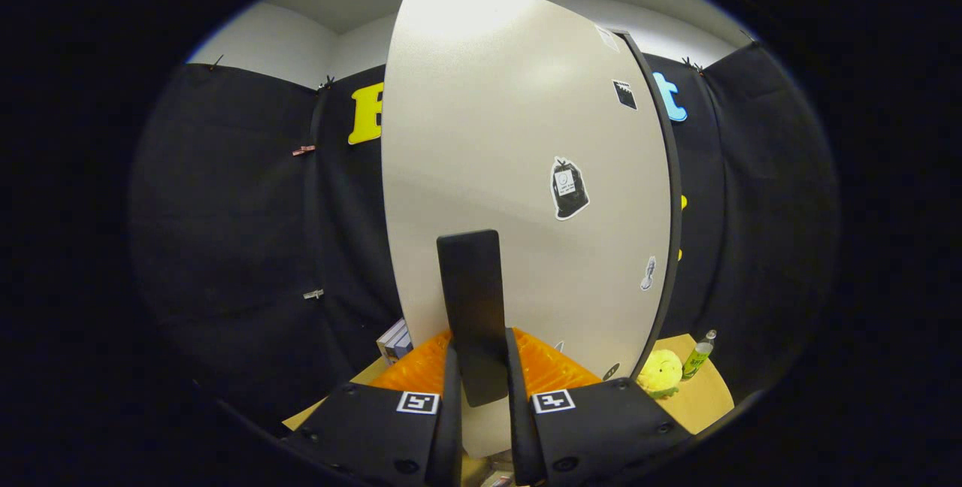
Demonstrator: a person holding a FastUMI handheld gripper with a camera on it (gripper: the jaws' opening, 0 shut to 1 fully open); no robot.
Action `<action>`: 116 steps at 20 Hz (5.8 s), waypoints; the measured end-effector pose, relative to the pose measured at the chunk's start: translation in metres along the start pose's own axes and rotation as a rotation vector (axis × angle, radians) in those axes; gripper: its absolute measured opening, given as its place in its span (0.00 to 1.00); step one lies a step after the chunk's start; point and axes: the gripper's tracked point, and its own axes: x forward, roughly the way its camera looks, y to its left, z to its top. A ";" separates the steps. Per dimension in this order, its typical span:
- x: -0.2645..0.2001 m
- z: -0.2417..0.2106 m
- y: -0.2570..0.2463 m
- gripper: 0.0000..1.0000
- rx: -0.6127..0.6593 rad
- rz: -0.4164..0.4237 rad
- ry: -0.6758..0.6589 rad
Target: Open the shoe cabinet door, grab the shoes and put them into the shoe cabinet, then close the shoe cabinet door.
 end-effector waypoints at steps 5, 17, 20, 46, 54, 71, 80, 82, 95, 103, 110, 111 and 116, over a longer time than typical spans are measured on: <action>-0.029 0.001 -0.025 0.30 0.001 0.051 0.002; -0.063 0.004 -0.074 0.30 -0.013 0.052 -0.005; -0.066 0.004 -0.085 0.29 0.000 0.035 0.000; -0.113 -0.060 -0.084 0.25 0.001 -0.050 0.122; -0.046 -0.170 -0.031 0.25 0.098 -0.080 0.385; 0.037 -0.416 0.015 0.25 0.223 -0.287 0.795; 0.069 -0.484 0.003 0.25 0.182 -0.283 0.865; 0.077 -0.489 0.001 0.26 0.198 -0.288 0.858; 0.123 -0.494 -0.019 0.27 0.162 -0.300 0.683; 0.149 -0.490 -0.040 0.23 0.148 -0.329 0.527; 0.152 -0.491 -0.045 0.24 0.097 -0.337 0.495; 0.152 -0.492 -0.045 0.24 0.092 -0.337 0.498; 0.152 -0.494 -0.046 0.24 0.102 -0.326 0.509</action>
